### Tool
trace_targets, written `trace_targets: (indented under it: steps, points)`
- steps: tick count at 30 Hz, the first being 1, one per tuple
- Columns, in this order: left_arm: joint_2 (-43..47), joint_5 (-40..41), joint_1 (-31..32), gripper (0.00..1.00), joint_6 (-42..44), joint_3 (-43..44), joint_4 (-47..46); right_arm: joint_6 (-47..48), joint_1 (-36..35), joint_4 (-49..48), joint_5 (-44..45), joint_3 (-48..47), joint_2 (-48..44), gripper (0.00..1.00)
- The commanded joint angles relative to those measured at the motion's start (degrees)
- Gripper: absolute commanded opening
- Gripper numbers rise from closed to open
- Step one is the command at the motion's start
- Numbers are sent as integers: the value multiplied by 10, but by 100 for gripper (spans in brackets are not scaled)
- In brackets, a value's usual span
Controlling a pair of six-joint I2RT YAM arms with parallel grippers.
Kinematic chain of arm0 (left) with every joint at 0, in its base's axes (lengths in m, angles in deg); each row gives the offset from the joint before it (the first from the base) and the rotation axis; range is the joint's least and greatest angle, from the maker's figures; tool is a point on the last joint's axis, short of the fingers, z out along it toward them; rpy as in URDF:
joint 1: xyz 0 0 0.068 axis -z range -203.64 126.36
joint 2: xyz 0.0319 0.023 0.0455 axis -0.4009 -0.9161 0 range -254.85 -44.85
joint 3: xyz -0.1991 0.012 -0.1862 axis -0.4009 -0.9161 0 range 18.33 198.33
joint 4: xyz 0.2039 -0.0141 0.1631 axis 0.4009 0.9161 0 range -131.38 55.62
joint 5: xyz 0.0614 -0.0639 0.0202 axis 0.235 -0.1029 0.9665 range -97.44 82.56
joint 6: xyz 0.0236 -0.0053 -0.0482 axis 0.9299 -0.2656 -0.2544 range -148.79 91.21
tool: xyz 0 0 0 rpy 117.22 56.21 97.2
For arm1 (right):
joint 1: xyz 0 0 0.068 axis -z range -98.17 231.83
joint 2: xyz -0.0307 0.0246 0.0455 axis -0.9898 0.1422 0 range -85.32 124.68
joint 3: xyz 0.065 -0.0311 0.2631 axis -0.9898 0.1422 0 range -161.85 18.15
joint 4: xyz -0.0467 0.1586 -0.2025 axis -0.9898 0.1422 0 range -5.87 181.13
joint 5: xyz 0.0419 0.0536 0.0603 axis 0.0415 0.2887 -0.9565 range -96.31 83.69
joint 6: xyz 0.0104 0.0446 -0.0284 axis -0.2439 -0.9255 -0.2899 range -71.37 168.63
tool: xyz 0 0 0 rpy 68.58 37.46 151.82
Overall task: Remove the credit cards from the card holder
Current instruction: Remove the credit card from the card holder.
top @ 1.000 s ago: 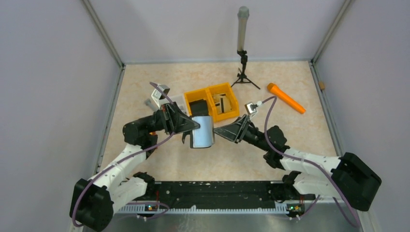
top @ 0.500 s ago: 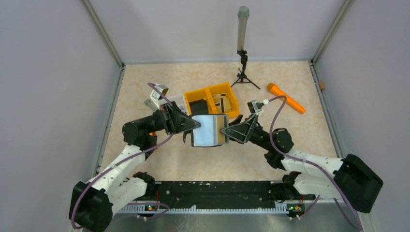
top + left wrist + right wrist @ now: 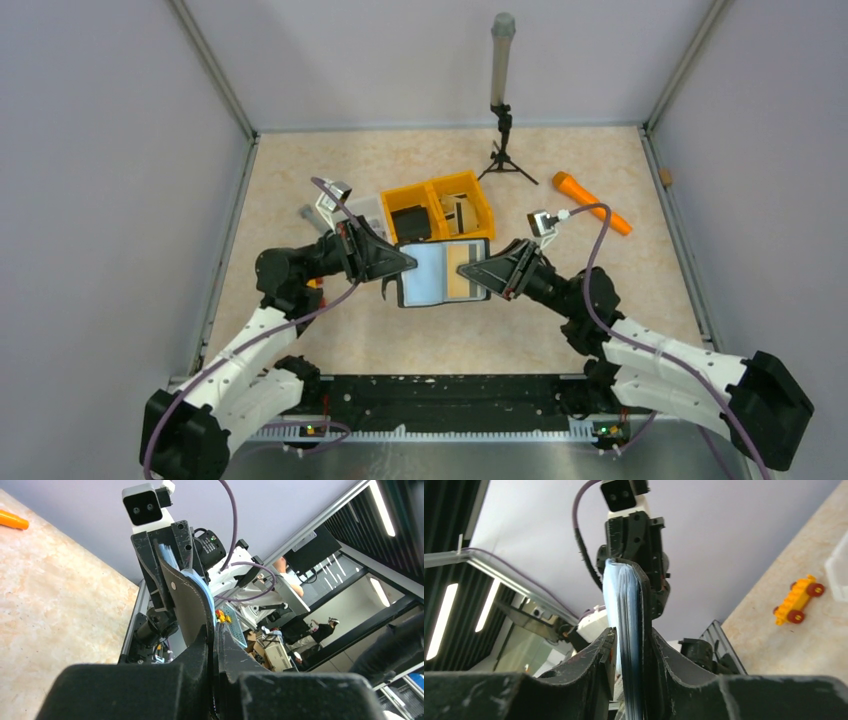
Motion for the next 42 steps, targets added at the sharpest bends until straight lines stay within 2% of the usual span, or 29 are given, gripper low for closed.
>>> trace_targets:
  steps: [1,6,8,10,13,16,18,20,21,24,26,27,30,33,37,42]
  points:
    - [21,11,0,0,33,-5,17,49,3,71,24,-4,-37,30]
    - [43,21,0,0,109,2,121,74,4,133,38,-5,-62,25]
    - [53,34,0,0,177,14,221,90,3,175,42,-12,-70,17]
    - [61,60,1,3,267,35,348,108,4,219,46,-19,-77,15]
    - [64,121,1,23,388,66,529,117,4,256,61,-13,-94,12]
    - [50,164,1,33,446,74,615,116,3,282,77,-5,-106,8]
    - [35,163,1,67,457,74,628,124,4,311,88,-10,-103,4]
    - [27,196,1,87,484,87,681,151,3,372,110,-29,-93,2]
    - [28,220,1,91,499,92,703,162,3,398,124,-39,-87,2]
    - [49,297,1,92,524,104,747,183,3,443,163,-51,-74,1]
    - [65,320,1,89,530,110,759,191,3,443,185,-47,-66,1]
    - [70,319,1,83,529,111,761,193,3,437,190,-44,-62,1]
    - [71,256,2,58,497,96,721,192,3,413,191,-37,-47,1]
    - [54,182,32,40,416,48,591,180,2,381,177,-33,-29,1]
    - [25,228,113,38,395,33,517,164,2,342,150,-29,-15,1]
    - [-25,230,156,35,364,24,438,152,1,323,131,-29,-14,1]
